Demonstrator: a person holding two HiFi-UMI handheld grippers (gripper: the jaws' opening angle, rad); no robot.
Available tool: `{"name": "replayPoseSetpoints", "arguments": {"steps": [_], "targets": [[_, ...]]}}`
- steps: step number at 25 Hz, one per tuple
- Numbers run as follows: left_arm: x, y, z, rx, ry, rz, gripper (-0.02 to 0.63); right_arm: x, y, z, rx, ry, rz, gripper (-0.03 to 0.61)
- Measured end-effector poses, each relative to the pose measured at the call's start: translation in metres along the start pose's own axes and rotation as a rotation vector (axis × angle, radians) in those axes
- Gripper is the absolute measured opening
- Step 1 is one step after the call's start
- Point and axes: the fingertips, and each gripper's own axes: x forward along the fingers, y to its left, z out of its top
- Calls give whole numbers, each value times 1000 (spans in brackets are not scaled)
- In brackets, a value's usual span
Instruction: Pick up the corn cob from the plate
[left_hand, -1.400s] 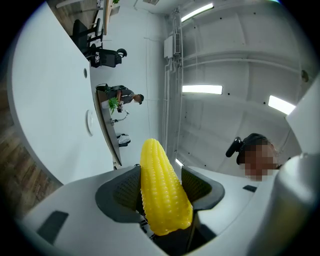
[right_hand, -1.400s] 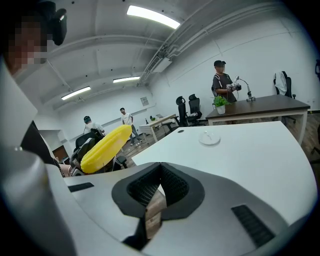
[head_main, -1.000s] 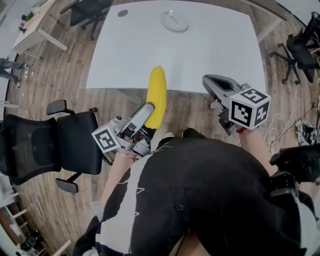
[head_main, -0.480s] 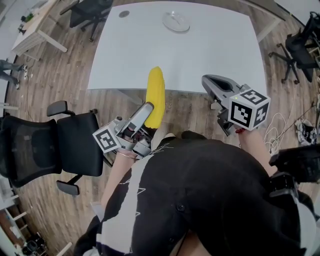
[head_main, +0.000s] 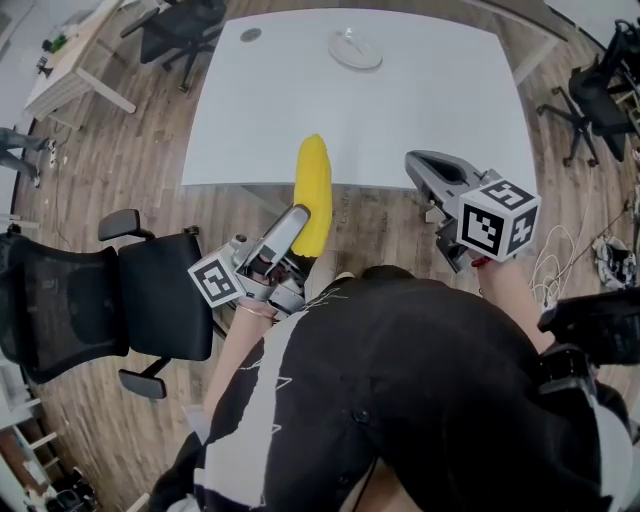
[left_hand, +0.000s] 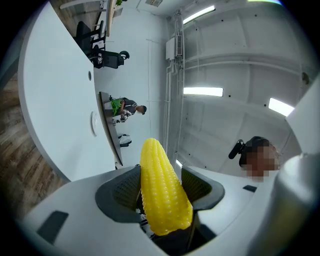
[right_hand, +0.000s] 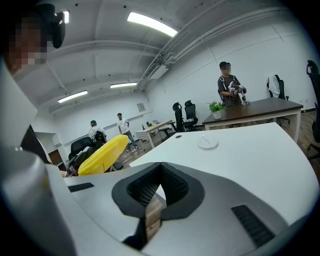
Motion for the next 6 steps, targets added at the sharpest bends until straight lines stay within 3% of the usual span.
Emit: {"name": "replayPoseSetpoints", "arguments": {"steps": [6], "targets": [[3, -3, -1, -1, 16, -8, 255, -2, 0, 6, 15, -29, -5, 14]]}}
